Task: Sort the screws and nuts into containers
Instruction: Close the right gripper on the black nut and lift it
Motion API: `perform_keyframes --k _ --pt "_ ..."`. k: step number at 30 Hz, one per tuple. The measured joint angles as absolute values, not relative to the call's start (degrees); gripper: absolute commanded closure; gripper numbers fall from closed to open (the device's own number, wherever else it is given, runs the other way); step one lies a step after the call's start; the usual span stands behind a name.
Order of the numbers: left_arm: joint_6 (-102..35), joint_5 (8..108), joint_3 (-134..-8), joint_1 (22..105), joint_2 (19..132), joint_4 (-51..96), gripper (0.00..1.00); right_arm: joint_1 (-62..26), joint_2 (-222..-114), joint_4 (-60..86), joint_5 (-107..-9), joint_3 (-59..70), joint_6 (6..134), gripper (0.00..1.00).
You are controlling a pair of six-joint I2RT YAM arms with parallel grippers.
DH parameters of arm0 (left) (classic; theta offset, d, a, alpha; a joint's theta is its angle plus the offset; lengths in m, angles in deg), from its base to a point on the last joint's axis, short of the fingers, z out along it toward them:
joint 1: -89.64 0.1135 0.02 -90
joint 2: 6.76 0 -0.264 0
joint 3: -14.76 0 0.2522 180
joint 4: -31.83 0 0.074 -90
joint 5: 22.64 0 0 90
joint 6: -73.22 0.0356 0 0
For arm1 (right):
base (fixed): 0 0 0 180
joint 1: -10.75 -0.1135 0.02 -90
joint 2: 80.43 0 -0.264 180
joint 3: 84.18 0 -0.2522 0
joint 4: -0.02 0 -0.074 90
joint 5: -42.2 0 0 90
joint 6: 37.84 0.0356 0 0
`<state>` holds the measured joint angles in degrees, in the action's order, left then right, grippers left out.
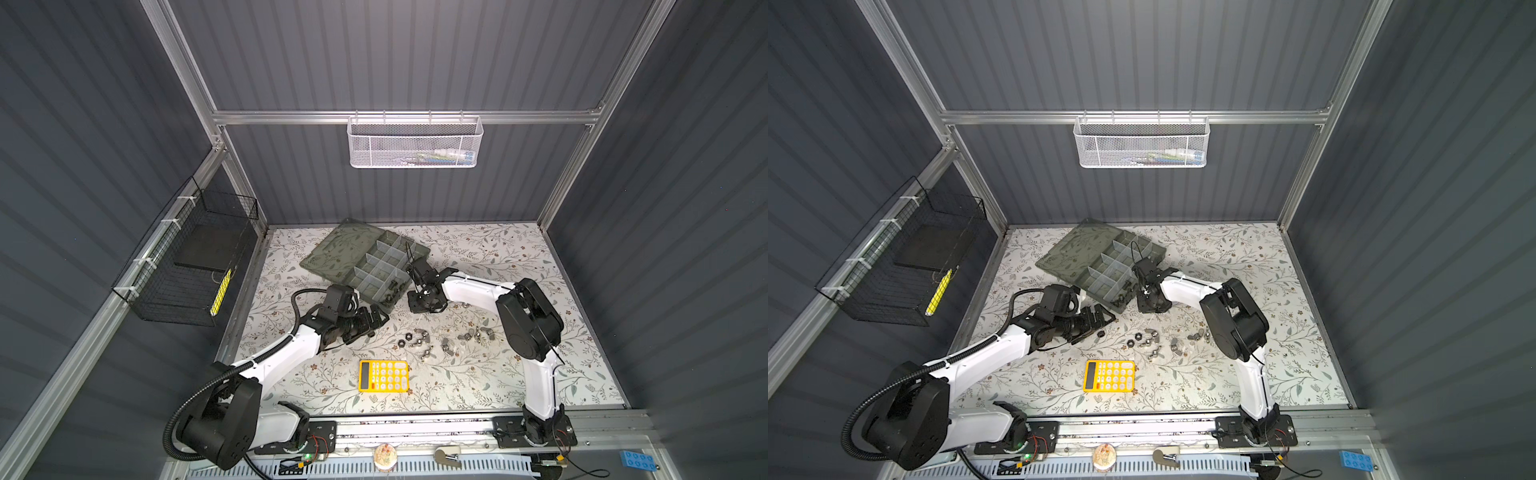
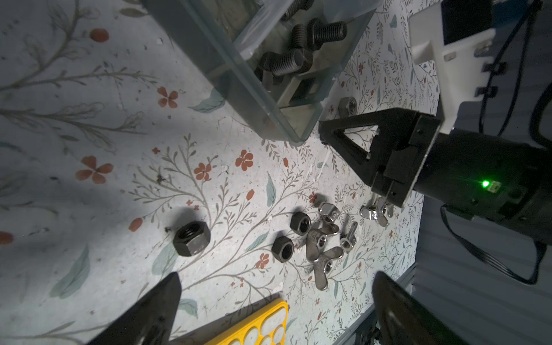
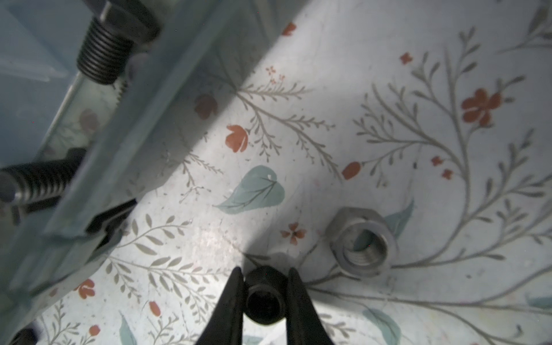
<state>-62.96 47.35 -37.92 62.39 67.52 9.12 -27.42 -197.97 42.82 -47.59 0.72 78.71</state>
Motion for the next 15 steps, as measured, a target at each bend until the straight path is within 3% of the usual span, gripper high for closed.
perform_keyframes --k 15 --pt "-62.9 43.3 -41.9 66.2 67.8 9.1 0.00 -26.8 -191.0 48.7 -50.4 -5.4 79.2 0.86"
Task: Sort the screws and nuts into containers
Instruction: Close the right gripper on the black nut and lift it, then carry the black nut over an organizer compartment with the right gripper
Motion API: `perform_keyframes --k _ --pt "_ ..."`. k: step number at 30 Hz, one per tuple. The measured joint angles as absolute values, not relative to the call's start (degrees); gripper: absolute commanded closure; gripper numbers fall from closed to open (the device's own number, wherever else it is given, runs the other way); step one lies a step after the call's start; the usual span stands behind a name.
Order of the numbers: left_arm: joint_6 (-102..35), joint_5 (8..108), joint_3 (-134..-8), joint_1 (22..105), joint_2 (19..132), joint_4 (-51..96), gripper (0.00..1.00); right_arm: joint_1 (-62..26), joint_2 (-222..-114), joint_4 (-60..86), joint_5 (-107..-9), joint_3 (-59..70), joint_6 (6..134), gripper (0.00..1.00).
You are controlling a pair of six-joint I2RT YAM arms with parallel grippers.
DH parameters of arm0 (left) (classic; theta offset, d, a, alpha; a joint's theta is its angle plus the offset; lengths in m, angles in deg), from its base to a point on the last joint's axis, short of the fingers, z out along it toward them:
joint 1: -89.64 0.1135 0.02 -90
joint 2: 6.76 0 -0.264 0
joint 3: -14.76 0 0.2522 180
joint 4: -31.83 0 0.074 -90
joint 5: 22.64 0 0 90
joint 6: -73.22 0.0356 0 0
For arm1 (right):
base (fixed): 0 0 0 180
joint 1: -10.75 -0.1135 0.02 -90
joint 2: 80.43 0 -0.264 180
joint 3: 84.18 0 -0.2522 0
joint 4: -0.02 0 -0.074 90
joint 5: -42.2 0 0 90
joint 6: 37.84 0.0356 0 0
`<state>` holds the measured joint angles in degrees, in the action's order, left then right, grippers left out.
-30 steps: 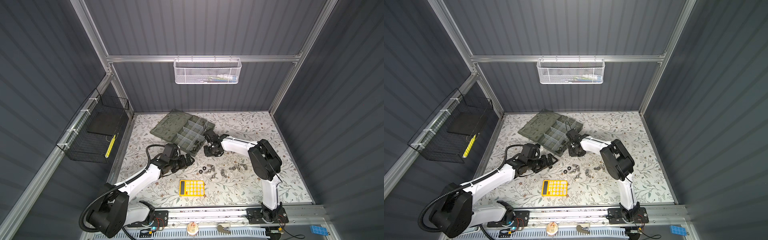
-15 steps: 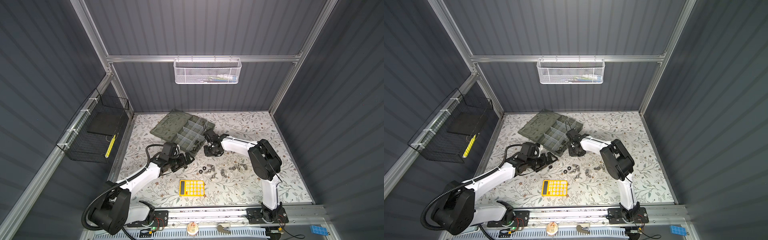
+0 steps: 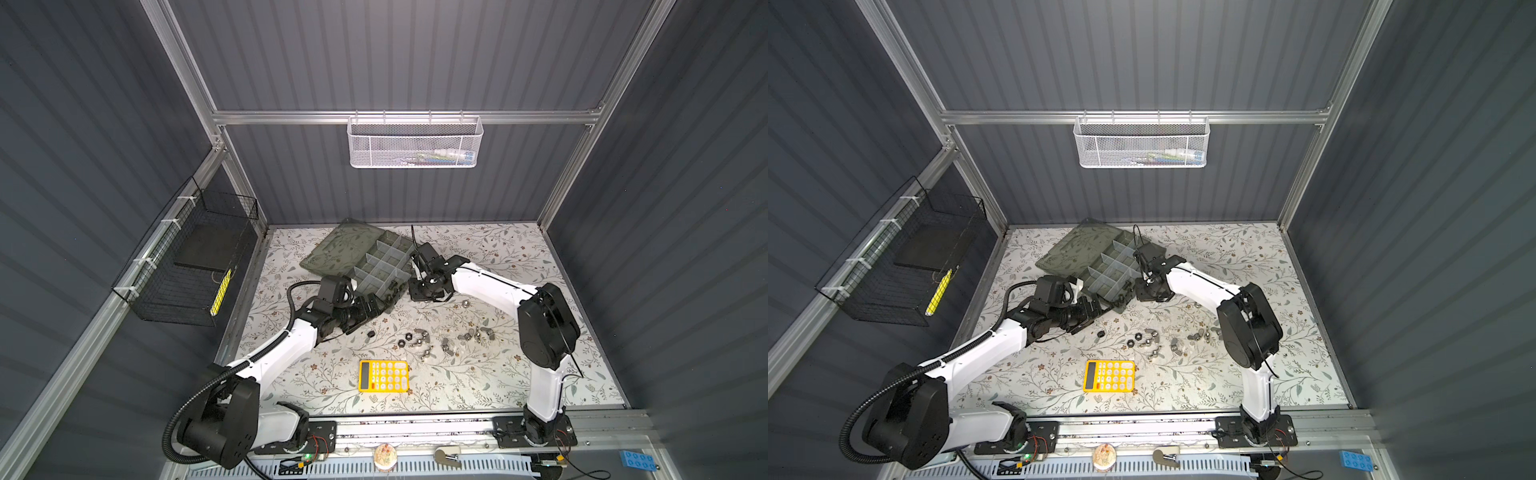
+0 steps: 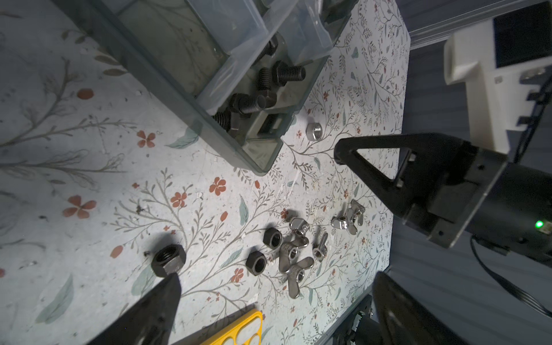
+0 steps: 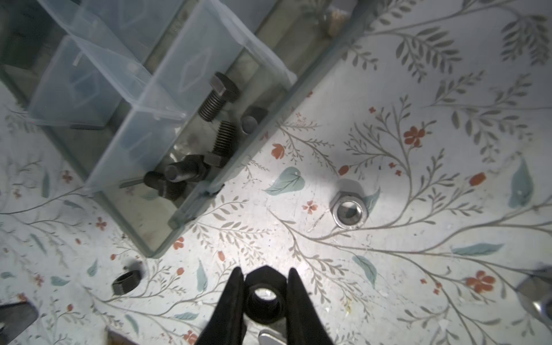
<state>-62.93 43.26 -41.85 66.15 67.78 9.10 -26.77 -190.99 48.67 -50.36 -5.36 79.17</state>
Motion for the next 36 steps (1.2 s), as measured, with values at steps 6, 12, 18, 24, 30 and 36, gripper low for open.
perform_keyframes --k 6,12,18,24,30,36 --pt "-62.9 40.4 -42.8 69.9 67.8 8.5 0.00 -26.8 -190.3 50.4 -52.0 -11.1 79.1 0.86" --pt "-62.9 36.8 -43.3 75.4 67.8 7.7 0.00 -26.8 -191.7 51.4 -55.4 -19.6 79.3 0.85" --pt "-62.9 33.2 -43.3 80.5 67.8 7.6 0.00 -26.8 -197.7 50.6 -59.3 -27.5 80.5 0.85" --pt "-62.9 30.6 -43.1 83.4 67.8 7.6 0.00 -27.6 -204.6 49.6 -62.8 -30.4 82.5 0.85" --pt "-62.9 29.6 -42.0 84.0 67.8 7.2 0.00 -29.6 -209.5 48.9 -65.0 -32.4 83.8 0.84" --pt "-62.4 29.6 -41.3 84.1 67.8 6.9 0.00 -31.2 -211.9 47.6 -67.4 -33.6 84.9 0.82"
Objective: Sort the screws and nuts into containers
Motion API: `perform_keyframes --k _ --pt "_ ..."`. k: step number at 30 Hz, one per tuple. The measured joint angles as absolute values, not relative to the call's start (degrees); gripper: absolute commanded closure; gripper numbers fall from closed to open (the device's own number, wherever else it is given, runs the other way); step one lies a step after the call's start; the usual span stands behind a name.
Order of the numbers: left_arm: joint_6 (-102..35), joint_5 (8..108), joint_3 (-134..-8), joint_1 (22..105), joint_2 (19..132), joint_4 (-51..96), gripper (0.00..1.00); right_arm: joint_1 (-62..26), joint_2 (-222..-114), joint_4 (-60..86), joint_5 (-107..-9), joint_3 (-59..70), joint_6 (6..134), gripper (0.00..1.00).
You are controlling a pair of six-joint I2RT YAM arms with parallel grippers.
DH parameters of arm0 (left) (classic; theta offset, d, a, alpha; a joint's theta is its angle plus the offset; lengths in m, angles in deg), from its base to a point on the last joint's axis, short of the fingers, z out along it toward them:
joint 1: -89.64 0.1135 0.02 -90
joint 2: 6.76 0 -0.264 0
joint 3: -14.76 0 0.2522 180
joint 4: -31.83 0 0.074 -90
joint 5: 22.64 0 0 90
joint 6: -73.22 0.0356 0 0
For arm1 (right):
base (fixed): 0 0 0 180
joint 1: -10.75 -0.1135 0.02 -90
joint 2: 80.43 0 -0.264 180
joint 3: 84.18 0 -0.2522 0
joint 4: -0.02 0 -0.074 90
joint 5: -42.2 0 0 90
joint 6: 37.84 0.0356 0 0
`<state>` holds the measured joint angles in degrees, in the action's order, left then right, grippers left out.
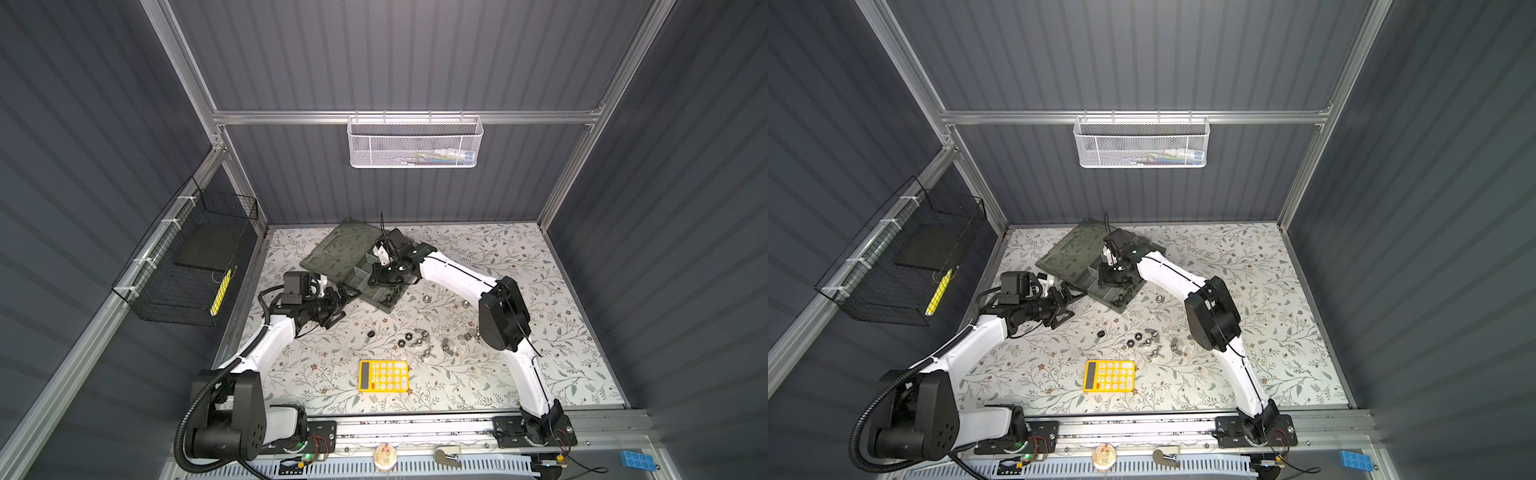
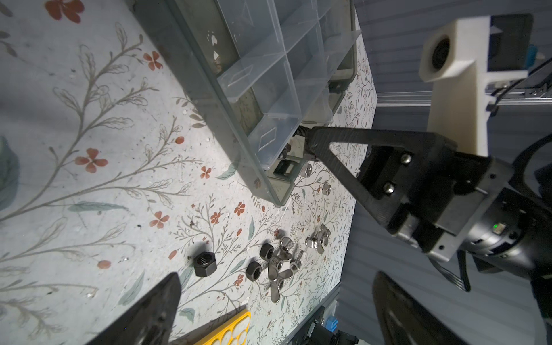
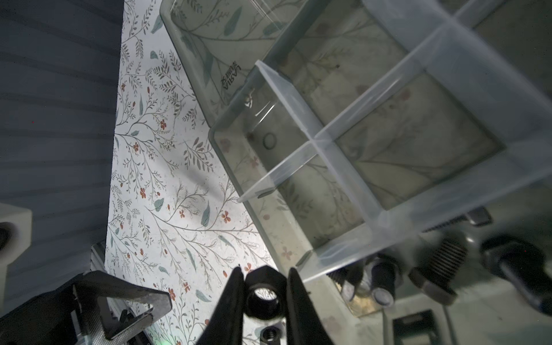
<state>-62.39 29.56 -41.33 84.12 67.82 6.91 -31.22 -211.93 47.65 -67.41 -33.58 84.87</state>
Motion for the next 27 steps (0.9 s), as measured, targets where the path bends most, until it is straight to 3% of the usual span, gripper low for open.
perform_keyframes --k 11,27 --pt "-60.4 29.2 -40.7 84.1 67.8 5.2 0.00 -31.6 -217.1 46.9 -68.0 -35.5 85.4 0.76" --pt "-52.6 32.6 -40.8 84.1 64.2 -3.8 0.01 -31.6 -217.8 48.0 -66.9 -38.2 85.1 0.58"
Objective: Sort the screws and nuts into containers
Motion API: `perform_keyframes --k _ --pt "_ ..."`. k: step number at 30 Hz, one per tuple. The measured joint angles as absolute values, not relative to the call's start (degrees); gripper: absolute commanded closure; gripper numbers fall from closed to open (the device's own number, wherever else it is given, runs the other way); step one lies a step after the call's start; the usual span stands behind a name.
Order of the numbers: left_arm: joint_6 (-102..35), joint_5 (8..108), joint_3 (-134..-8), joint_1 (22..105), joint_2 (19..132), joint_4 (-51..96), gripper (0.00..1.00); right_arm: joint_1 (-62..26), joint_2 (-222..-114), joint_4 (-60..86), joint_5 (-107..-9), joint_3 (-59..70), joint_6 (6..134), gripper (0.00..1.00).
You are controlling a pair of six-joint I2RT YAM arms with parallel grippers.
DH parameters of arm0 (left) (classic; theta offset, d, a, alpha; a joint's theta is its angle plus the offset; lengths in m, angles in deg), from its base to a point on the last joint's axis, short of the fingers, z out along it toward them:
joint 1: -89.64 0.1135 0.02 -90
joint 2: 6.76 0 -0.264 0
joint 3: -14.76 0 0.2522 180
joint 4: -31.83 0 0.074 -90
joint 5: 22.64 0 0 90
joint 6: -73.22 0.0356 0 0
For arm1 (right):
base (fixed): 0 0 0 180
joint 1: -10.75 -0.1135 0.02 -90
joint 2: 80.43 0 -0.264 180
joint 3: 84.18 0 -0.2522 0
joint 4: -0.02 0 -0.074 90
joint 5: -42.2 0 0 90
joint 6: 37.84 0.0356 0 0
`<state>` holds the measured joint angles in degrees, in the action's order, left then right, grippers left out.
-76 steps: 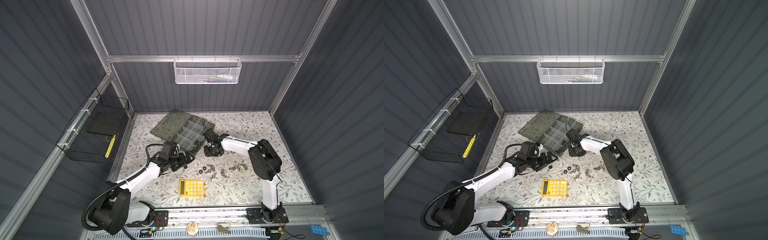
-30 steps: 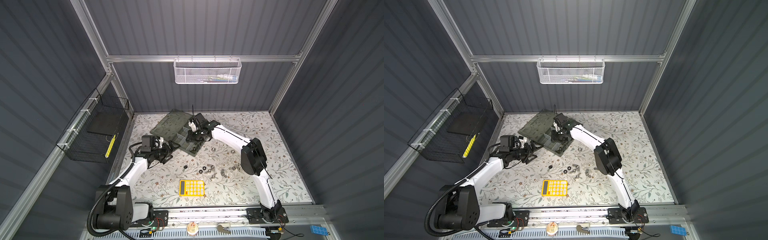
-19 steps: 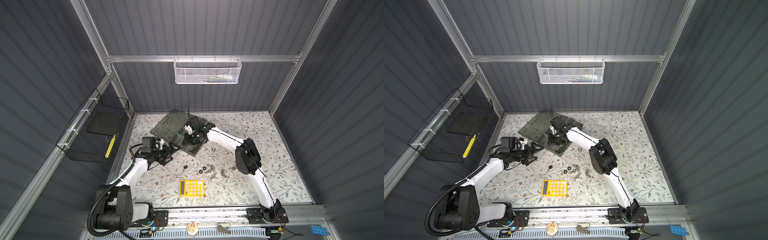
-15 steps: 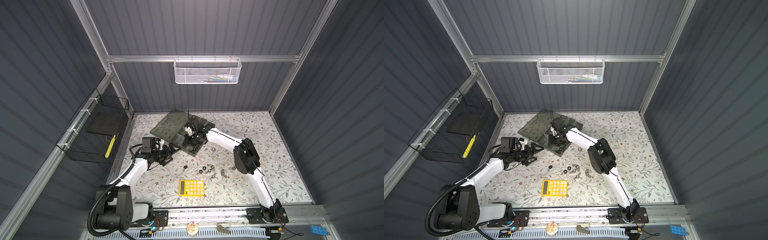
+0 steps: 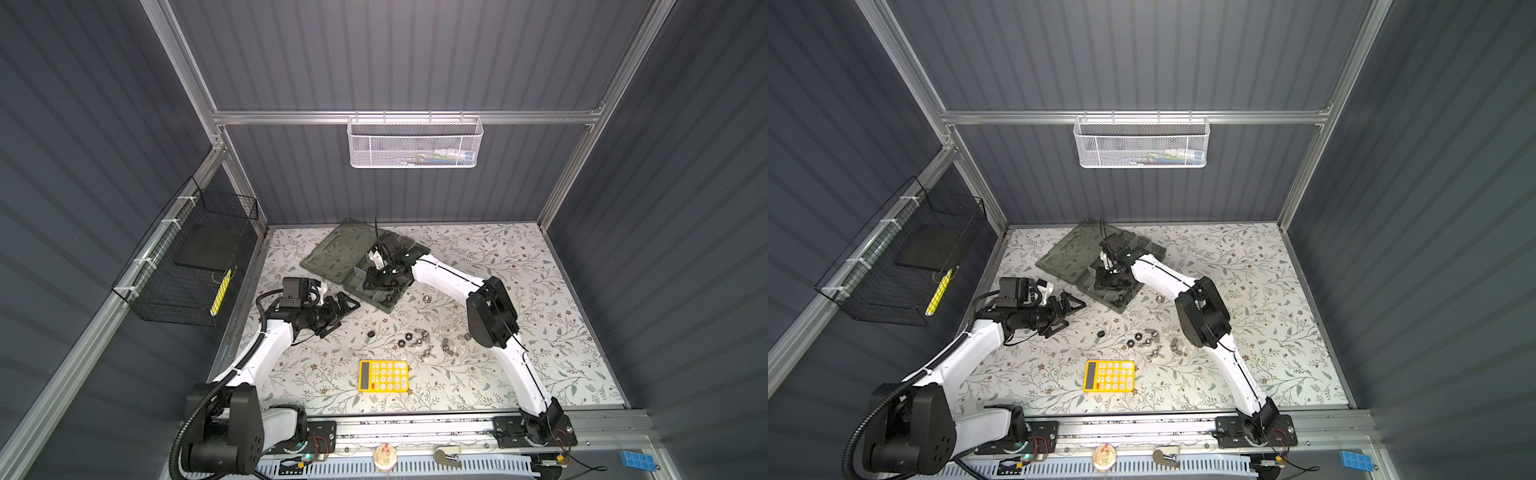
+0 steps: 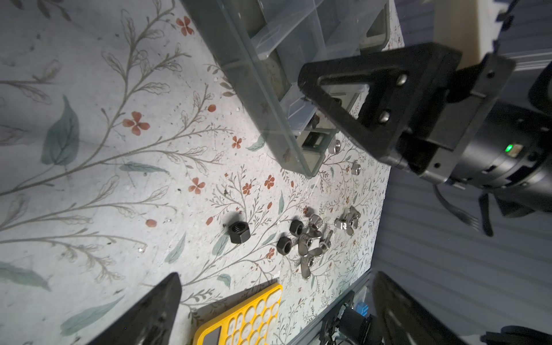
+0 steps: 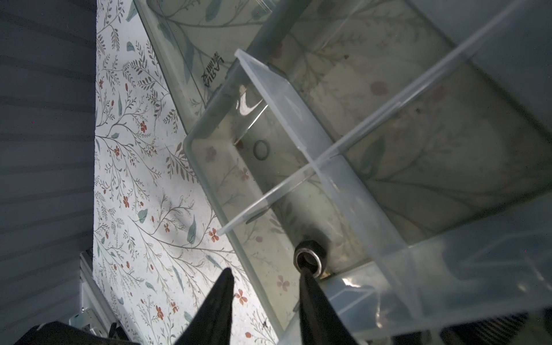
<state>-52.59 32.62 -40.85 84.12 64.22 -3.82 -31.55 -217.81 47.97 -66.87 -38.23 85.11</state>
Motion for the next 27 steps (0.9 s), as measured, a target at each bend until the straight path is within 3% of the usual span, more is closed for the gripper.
perform_keyframes --k 11,17,23,27 --pt "-46.6 38.8 -42.5 80.6 63.4 -10.5 0.07 -31.6 -214.5 48.2 -64.2 -36.6 84.0 0.38" --pt "-43.9 45.0 -45.1 72.9 63.4 -12.9 0.12 -31.6 -202.4 45.9 -62.1 -27.5 82.9 0.18" --pt "-42.2 48.9 -45.1 72.0 63.7 -14.2 0.16 -31.4 -191.5 42.1 -60.1 -16.7 82.1 0.01" --pt "-41.5 52.6 -46.0 69.5 65.3 -14.9 0.18 -31.2 -185.4 40.5 -59.1 -8.5 81.3 0.01"
